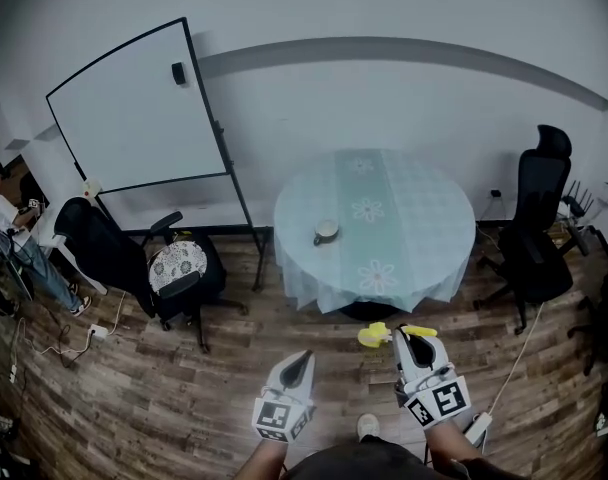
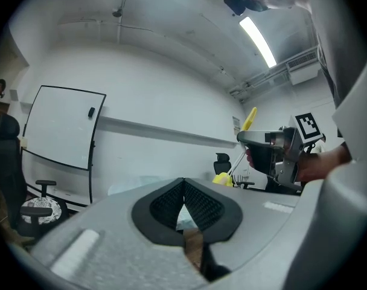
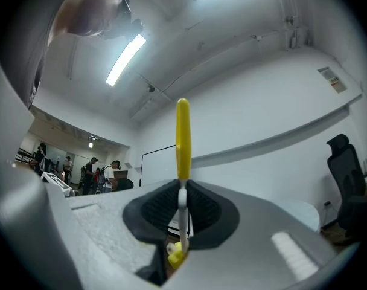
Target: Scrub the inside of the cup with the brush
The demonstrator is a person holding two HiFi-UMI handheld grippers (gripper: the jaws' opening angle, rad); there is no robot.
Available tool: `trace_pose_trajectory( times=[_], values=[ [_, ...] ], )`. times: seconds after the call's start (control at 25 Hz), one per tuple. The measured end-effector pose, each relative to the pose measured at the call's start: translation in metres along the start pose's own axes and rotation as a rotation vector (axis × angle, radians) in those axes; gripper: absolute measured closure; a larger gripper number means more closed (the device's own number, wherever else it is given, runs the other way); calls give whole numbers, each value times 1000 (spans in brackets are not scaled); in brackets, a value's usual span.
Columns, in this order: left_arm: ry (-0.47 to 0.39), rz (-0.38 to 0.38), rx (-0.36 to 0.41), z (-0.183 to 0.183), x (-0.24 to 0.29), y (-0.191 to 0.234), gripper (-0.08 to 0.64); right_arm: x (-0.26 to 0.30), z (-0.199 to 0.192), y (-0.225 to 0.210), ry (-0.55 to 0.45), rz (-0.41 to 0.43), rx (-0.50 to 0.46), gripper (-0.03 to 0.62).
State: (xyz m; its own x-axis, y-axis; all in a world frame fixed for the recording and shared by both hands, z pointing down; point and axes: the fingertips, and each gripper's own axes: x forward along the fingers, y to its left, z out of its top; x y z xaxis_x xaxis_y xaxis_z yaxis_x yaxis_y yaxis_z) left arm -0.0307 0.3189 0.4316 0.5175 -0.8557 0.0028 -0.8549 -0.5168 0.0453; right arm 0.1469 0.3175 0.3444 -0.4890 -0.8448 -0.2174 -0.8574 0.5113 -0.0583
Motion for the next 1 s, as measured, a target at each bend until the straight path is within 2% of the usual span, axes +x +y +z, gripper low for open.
trace_pose_trajectory(
  times=[0.4,0.6,0.8,1.0],
  values=[
    [32,17,-12,-11,103,-19,555,32,-16,-105,5,33,26,557],
    [48,36,-17,-14,145,-28,555,50,-19,-144,8,72,34,557],
    [58,57,-6,-8,175,-29,555,67,-24,-169,30,113,36,557],
    [62,65,-13,-7,190,-9,555,91,-34,-167,38,141,30,557]
  ],
)
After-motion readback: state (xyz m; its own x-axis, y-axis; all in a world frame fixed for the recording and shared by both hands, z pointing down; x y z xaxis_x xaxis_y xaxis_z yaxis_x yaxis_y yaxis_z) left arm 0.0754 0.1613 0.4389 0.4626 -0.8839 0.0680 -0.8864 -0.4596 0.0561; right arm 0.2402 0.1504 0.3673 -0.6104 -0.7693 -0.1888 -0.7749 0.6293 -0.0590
